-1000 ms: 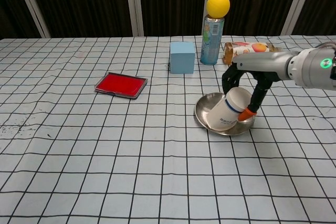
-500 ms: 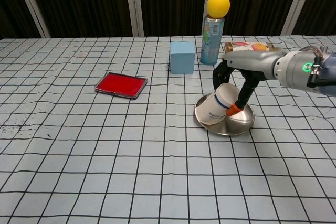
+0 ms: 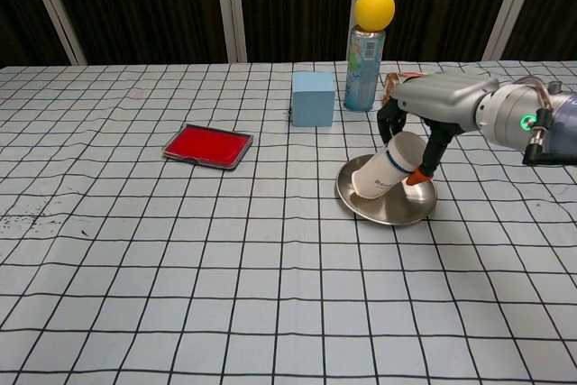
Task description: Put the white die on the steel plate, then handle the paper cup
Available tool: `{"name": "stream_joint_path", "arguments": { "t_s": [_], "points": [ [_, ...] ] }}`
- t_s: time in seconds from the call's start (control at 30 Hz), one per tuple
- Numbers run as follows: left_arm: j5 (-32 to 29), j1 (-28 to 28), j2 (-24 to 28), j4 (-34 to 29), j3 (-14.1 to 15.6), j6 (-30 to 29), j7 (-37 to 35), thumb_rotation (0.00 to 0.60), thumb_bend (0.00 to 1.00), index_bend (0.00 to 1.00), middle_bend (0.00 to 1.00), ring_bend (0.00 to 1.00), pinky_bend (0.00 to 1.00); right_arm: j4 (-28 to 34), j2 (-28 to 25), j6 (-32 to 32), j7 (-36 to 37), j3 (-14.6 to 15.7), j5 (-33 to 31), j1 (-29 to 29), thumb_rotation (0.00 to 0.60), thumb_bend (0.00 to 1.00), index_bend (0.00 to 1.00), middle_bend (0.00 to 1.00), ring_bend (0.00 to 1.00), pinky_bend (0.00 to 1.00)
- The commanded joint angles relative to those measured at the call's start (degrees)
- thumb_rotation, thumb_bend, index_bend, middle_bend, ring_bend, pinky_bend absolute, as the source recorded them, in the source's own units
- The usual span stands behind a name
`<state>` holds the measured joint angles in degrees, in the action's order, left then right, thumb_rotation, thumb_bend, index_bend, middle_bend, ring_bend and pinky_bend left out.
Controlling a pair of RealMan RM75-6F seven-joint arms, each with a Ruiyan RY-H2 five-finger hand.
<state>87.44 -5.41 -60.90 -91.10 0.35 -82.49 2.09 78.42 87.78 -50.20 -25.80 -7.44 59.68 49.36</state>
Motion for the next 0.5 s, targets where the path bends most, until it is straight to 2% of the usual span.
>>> {"name": "stream_joint_path", "arguments": {
  "t_s": [0.03,0.27,0.4,0.5],
  "points": [
    [0.01,0.03,-0.01,-0.01,0.02,-0.05,0.05,0.6,0.29,0.34,0.0,0.0,0.02,2.16,-1.72,0.72,-5.57,1.7,-2.33,0.46,0.6,0.36,0.9,0.58,0.31,0.0],
    [0.12,0.05,-0.1,-0.03,0.05,-0.12,0.28,0.6,0.29,0.34,0.0,0.0,0.02,8.66,-4.94,3.25,-12.3,2.7,-10.99,2.07,0.6,0.37,0.91,0.58,0.31,0.0],
    [0.22,0.05,-0.14,-0.07,0.08,-0.15,0.39,0.6,0.29,0.34,0.0,0.0,0.02,12.47,-6.44,5.96,-9.83,1.72,-13.7,2.83,0.6,0.37,0.91,0.58,0.31,0.0],
    [0.25,0.12,-0.07,-0.08,0.1,-0.25,0.19,0.6,0.29,0.34,0.0,0.0,0.02,12.96,-6.17,6.06,-6.71,0.59,-12.17,2.77,0.6,0.37,0.89,0.58,0.31,0.0]
  ]
}}
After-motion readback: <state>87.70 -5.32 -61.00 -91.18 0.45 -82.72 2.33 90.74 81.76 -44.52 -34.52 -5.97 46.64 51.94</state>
